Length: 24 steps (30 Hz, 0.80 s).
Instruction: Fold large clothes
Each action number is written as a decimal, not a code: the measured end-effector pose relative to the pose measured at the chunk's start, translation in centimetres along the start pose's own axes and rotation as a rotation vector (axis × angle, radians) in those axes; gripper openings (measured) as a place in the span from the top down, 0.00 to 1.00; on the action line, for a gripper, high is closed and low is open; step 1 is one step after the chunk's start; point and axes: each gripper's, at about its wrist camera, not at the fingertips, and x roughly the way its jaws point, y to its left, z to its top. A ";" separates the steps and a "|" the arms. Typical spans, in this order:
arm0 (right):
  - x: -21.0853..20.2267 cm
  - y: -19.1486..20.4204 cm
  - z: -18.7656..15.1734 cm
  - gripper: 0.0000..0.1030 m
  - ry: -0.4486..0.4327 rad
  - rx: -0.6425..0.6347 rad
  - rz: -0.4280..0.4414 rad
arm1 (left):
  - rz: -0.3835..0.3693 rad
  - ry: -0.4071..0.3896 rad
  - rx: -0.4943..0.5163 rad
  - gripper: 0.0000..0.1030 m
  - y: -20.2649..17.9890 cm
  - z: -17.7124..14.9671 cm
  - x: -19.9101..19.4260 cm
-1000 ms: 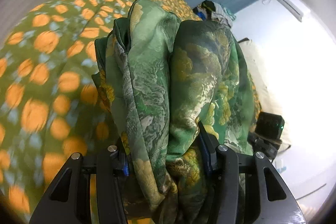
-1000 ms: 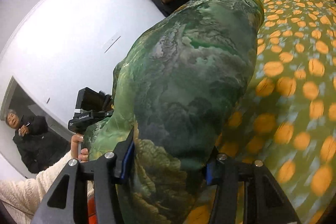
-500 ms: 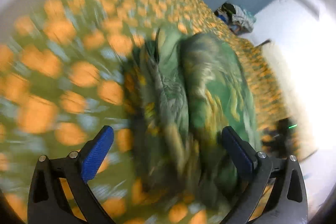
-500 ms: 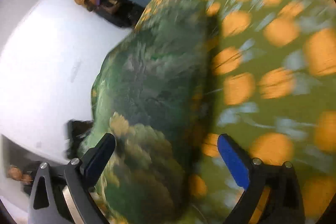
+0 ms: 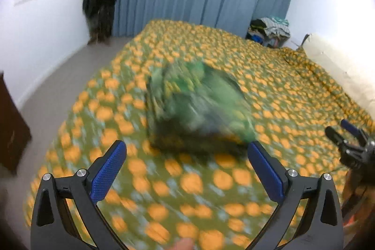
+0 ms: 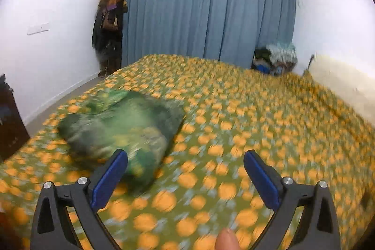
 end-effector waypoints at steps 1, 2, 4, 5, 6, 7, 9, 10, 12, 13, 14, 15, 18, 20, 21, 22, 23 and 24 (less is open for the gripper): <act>-1.1 0.5 -0.5 0.02 0.014 0.004 -0.003 | 0.020 -0.008 0.007 0.00 -0.8 -0.9 -0.5; -2.3 0.9 -0.7 0.02 0.024 0.001 -0.008 | 0.042 -0.013 0.027 0.00 -1.6 -1.8 -1.1; -3.9 2.0 -1.7 0.02 0.046 -0.014 -0.009 | 0.052 -0.010 0.047 0.00 -2.7 -2.5 -2.1; -4.9 2.4 -2.4 0.02 0.053 -0.016 -0.005 | 0.054 -0.019 0.048 0.00 -3.2 -3.0 -2.8; -5.5 2.8 -3.0 0.02 0.074 -0.020 0.002 | 0.056 -0.026 0.049 0.00 -3.6 -3.2 -3.4; -6.1 3.3 -3.4 0.02 0.091 -0.022 0.010 | 0.061 -0.038 0.050 0.00 -3.9 -3.6 -4.4; -6.9 3.8 -4.6 0.02 0.111 -0.015 0.018 | 0.081 -0.057 0.066 0.00 -4.7 -4.3 -6.0; -7.2 3.8 -4.9 0.02 0.115 -0.014 0.017 | 0.111 -0.069 0.077 0.00 -5.1 -4.4 -6.6; -7.9 3.9 -5.3 0.02 0.115 -0.013 -0.002 | 0.170 -0.081 0.102 0.00 -5.8 -4.8 -7.5; -8.3 3.9 -5.5 0.02 0.116 -0.012 -0.009 | 0.193 -0.089 0.115 0.00 -6.2 -4.9 -7.9; -8.6 3.9 -5.5 0.02 0.118 -0.010 -0.010 | 0.204 -0.097 0.123 0.00 -6.5 -5.0 -8.2; -8.9 3.8 -5.5 0.02 0.117 -0.004 -0.008 | 0.206 -0.101 0.125 0.00 -6.7 -5.1 -8.4; -9.8 3.7 -5.6 0.02 0.121 0.003 -0.016 | 0.187 -0.102 0.112 0.00 -7.1 -5.3 -9.0; -10.4 3.4 -5.7 0.02 0.128 0.010 -0.012 | 0.160 -0.085 0.106 0.00 -7.4 -5.2 -9.1; -10.6 3.3 -5.7 0.01 0.132 0.012 -0.007 | 0.159 -0.082 0.103 0.00 -7.5 -5.3 -9.2; -11.1 3.2 -5.9 0.01 0.134 0.013 0.003 | 0.161 -0.082 0.093 0.00 -7.6 -5.3 -9.4; -11.4 3.1 -5.9 0.01 0.131 0.014 0.008 | 0.161 -0.080 0.080 0.00 -7.6 -5.2 -9.7; -11.9 3.0 -6.0 0.01 0.125 0.011 0.013 | 0.154 -0.076 0.073 0.00 -7.7 -5.3 -9.7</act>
